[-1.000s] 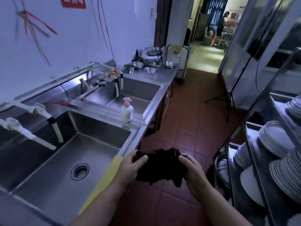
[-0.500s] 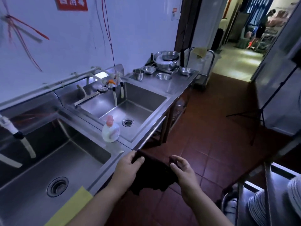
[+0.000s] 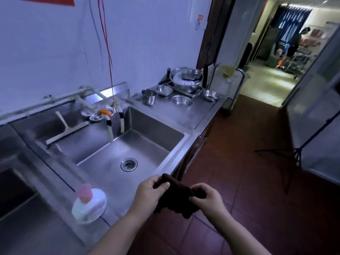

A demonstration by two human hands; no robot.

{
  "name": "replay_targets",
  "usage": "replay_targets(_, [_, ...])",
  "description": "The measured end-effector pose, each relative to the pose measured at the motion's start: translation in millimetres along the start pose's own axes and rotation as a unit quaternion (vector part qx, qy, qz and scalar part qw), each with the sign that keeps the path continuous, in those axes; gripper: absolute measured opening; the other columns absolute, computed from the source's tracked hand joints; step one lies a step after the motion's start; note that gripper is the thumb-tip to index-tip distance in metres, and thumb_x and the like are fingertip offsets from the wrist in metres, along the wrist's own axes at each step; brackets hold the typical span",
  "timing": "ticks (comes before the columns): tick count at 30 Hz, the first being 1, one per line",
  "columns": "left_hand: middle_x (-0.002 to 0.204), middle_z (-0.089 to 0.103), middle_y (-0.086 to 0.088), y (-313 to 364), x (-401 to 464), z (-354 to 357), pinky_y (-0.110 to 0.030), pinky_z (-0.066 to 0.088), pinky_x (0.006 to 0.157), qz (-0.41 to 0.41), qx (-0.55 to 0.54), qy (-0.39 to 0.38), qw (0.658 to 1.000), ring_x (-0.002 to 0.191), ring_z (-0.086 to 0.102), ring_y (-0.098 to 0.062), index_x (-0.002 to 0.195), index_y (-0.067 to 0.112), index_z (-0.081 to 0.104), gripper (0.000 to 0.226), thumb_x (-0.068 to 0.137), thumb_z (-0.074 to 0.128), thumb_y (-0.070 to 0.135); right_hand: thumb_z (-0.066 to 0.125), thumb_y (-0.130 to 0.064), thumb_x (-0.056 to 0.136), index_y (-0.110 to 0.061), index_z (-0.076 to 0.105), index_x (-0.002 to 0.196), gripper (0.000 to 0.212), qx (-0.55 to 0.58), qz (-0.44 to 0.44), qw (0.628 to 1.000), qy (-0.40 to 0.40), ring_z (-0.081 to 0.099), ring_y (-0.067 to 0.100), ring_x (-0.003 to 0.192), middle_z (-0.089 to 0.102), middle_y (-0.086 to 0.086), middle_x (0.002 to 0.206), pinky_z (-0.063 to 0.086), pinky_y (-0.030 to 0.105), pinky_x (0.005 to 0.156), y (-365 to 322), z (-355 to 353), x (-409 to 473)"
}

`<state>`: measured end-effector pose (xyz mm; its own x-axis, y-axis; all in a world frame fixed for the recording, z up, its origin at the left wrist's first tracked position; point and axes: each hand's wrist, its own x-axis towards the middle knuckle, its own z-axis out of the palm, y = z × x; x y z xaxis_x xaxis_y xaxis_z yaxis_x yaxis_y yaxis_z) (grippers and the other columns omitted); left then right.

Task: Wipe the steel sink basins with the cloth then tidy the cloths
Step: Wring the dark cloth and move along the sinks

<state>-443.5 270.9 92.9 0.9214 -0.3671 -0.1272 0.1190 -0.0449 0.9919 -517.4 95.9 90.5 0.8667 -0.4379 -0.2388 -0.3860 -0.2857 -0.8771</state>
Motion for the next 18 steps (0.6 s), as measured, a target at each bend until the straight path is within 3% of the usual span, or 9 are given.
replay_targets(1, [0.068, 0.068, 0.008, 4.2, 19.2, 1.1, -0.019, 0.048, 0.066, 0.006, 0.008, -0.006, 1.0, 0.066, 0.061, -0.005, 0.081, 0.016, 0.07, 0.002, 0.081, 0.069, 0.015, 0.064, 0.009, 0.07, -0.017, 0.065, 0.077, 0.026, -0.017, -0.005, 1.0, -0.001, 0.068, 0.019, 0.059, 0.068, 0.003, 0.068, 0.056, 0.034, 0.054, -6.7, -1.1, 20.5])
replay_targets(4, [0.06, 0.065, 0.008, 17.3, 72.3, 1.3, -0.018, 0.046, 0.056, 0.015, 0.022, -0.019, 0.999, 0.056, 0.059, -0.006, 0.08, 0.016, 0.07, 0.005, 0.082, 0.068, 0.013, 0.066, -0.016, 0.059, -0.033, 0.061, 0.073, 0.022, -0.134, -0.046, 0.99, -0.01, 0.063, 0.013, 0.079, 0.062, -0.009, 0.084, 0.054, 0.03, 0.07, -25.3, 0.6, 78.5])
replay_targets(6, [0.062, 0.067, 0.005, 27.0, 101.2, 1.4, -0.025, 0.048, 0.056, 0.017, 0.039, -0.022, 0.999, 0.056, 0.062, -0.012, 0.082, 0.019, 0.072, 0.005, 0.08, 0.067, 0.018, 0.069, -0.017, 0.062, -0.039, 0.057, 0.088, 0.036, -0.152, -0.08, 0.985, -0.023, 0.057, 0.006, 0.089, 0.055, -0.018, 0.092, 0.044, 0.018, 0.074, -37.0, 6.1, 110.1])
replay_targets(9, [0.059, 0.066, 0.003, 37.4, 138.3, 3.1, -0.023, 0.045, 0.047, 0.01, 0.096, -0.024, 0.995, 0.05, 0.06, -0.012, 0.078, 0.023, 0.073, 0.017, 0.085, 0.065, 0.009, 0.072, -0.017, 0.068, -0.037, 0.055, 0.117, 0.055, -0.086, -0.11, 0.989, -0.051, 0.056, 0.001, 0.097, 0.056, -0.019, 0.11, 0.046, 0.017, 0.085, -55.9, 17.3, 151.0])
replay_targets(11, [0.061, 0.068, 0.001, 40.3, 163.7, 4.5, -0.028, 0.048, 0.047, 0.009, 0.163, -0.015, 0.987, 0.05, 0.062, -0.018, 0.08, 0.028, 0.072, 0.016, 0.084, 0.064, 0.015, 0.071, -0.02, 0.072, -0.037, 0.057, 0.119, 0.052, -0.096, -0.138, 0.982, -0.09, 0.054, -0.005, 0.098, 0.058, -0.021, 0.11, 0.042, 0.012, 0.088, -67.6, 22.4, 180.9])
replay_targets(14, [0.074, 0.071, 0.01, 38.0, 202.1, 6.5, -0.03, 0.054, 0.07, 0.01, 0.258, 0.044, 0.965, 0.071, 0.067, -0.006, 0.086, 0.032, 0.072, 0.011, 0.082, 0.066, 0.024, 0.067, -0.014, 0.077, -0.033, 0.064, 0.091, 0.024, -0.131, -0.172, 0.967, -0.137, 0.053, -0.01, 0.085, 0.06, -0.017, 0.083, 0.039, 0.009, 0.074, -83.2, 25.2, 229.8])
replay_targets(16, [0.078, 0.069, 0.011, 35.3, 228.7, 10.5, -0.027, 0.051, 0.075, -0.002, 0.291, 0.088, 0.953, 0.077, 0.064, -0.002, 0.089, 0.029, 0.07, 0.009, 0.081, 0.069, 0.026, 0.066, -0.015, 0.079, -0.04, 0.054, 0.069, 0.03, -0.152, -0.198, 0.955, -0.16, 0.052, -0.011, 0.076, 0.053, -0.015, 0.071, 0.038, 0.009, 0.065, -87.7, 24.6, 265.6])
replay_targets(18, [0.083, 0.065, 0.011, 32.7, 256.2, 17.2, -0.019, 0.045, 0.07, -0.022, 0.296, 0.127, 0.946, 0.08, 0.06, -0.002, 0.09, 0.027, 0.06, 0.015, 0.08, 0.071, 0.025, 0.067, -0.02, 0.079, -0.041, 0.047, 0.055, 0.037, -0.183, -0.218, 0.943, -0.174, 0.05, -0.005, 0.069, 0.048, -0.015, 0.067, 0.036, 0.011, 0.06, -88.4, 21.7, 305.6])
